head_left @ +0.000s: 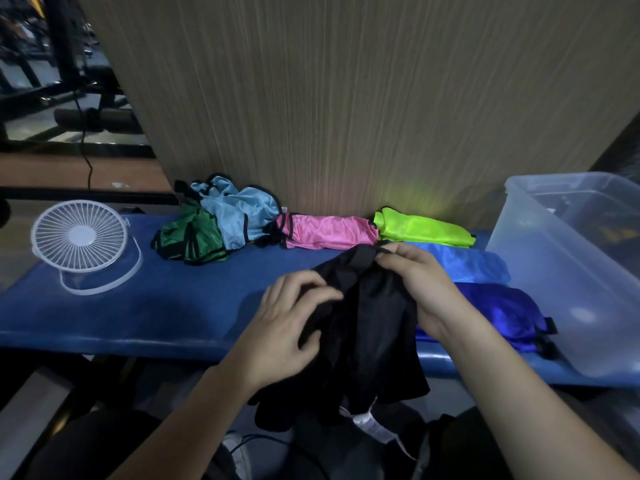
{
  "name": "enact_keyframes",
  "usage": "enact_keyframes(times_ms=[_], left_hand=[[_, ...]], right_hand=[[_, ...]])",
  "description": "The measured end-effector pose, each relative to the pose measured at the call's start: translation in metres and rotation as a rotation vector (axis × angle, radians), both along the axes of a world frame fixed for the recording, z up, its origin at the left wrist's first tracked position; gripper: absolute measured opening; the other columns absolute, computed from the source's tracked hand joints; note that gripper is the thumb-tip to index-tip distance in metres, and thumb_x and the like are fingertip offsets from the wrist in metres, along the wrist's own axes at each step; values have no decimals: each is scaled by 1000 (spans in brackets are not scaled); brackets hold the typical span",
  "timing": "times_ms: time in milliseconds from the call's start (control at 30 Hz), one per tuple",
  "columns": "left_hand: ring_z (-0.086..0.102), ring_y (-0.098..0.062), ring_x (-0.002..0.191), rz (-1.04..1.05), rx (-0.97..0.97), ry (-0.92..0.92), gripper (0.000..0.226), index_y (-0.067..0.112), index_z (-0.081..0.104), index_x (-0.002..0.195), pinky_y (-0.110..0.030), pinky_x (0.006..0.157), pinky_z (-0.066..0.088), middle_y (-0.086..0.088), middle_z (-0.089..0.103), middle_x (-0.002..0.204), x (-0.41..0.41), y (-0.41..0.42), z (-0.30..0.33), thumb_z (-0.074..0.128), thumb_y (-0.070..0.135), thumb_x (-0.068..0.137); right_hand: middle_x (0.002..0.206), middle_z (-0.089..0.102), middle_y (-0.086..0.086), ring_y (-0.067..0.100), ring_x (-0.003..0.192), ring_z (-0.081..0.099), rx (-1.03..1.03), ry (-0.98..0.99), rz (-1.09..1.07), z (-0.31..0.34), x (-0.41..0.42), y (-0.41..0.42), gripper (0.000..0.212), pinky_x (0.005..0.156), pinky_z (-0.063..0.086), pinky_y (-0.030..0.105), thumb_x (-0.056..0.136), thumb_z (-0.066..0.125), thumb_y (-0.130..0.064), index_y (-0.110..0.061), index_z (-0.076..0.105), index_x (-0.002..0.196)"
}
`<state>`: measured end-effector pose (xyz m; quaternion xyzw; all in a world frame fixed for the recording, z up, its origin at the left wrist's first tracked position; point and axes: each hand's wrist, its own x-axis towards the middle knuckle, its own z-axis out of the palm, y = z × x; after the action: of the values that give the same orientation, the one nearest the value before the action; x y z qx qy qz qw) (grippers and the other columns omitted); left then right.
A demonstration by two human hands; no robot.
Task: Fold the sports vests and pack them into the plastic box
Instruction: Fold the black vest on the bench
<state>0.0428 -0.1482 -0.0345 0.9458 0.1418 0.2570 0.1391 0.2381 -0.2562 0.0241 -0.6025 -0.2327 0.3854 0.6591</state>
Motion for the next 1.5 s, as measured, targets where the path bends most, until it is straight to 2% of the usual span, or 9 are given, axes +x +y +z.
enact_keyframes(times_ms=[133, 200, 333, 533, 867, 1100, 1267, 1433, 1500], left_hand=[[47, -10, 104, -198, -49, -22, 31, 29, 56, 111, -24, 94, 37, 10, 47, 112, -5, -23, 8, 63, 17, 83], [50, -8, 95, -256, -48, 54, 11, 30, 61, 99, -29, 86, 41, 15, 52, 102, -5, -33, 4, 59, 39, 94], [49, -6, 90, -58, -46, 275, 51, 32, 55, 91, -25, 80, 31, 16, 52, 92, 5, -57, -18, 49, 81, 78], [53, -15, 115, 115, -107, 380, 49, 23, 61, 109, -28, 98, 37, 6, 59, 115, 14, -67, -45, 47, 63, 85], [65, 7, 96, -144, -1202, 70, 23, 25, 66, 104, -14, 87, 48, 23, 74, 96, 16, -76, -11, 70, 7, 90], [72, -17, 87, -90, -1552, -318, 59, -8, 56, 129, -24, 75, 55, -3, 76, 98, 6, -46, 8, 72, 14, 77], [70, -31, 104, -116, -1642, -521, 28, -3, 70, 114, -34, 87, 58, -22, 71, 115, 4, -33, 28, 63, 1, 87], [74, -26, 85, -93, -1588, -607, 24, 9, 81, 86, -33, 72, 60, -17, 75, 94, 2, -30, 43, 57, 9, 83], [73, -27, 81, -117, -1603, -606, 20, 9, 80, 92, -33, 70, 59, -20, 73, 91, 0, -26, 46, 61, 11, 86]], right_hand=[[75, 68, 13, 21, 65, 64, 39, 119, -54, 0, 5, 1, 13, 60, 54, 26, 95, 55, -2, -8, 64, 87], [73, 68, 12, 20, 63, 64, 45, 133, -66, -1, 5, 2, 16, 59, 55, 26, 95, 55, -2, -10, 63, 83], [71, 67, 10, 18, 63, 64, 53, 119, -65, -2, 1, 4, 15, 58, 54, 26, 95, 55, -2, -9, 62, 84], [80, 66, 15, 21, 68, 64, 33, 67, -60, -6, -3, 8, 6, 60, 55, 27, 95, 58, -5, -6, 64, 97], [78, 68, 8, 16, 68, 65, 70, 9, 74, -9, -27, 16, 3, 64, 53, 25, 94, 64, -8, -10, 62, 92], [93, 70, 8, 15, 84, 63, -73, -267, 248, -5, -19, 2, 16, 79, 48, 30, 96, 64, -21, -13, 67, 110], [109, 70, 8, 10, 99, 61, -50, -387, 311, -8, -24, -6, 24, 97, 48, 36, 101, 55, -32, -13, 68, 109], [120, 61, -11, 1, 112, 56, 33, -559, 438, -5, -25, -21, 50, 94, 43, 18, 91, 58, -50, -23, 53, 133], [137, 54, -5, 8, 128, 52, 54, -570, 527, -7, -25, -26, 77, 105, 42, 26, 81, 73, -54, -25, 42, 145]])
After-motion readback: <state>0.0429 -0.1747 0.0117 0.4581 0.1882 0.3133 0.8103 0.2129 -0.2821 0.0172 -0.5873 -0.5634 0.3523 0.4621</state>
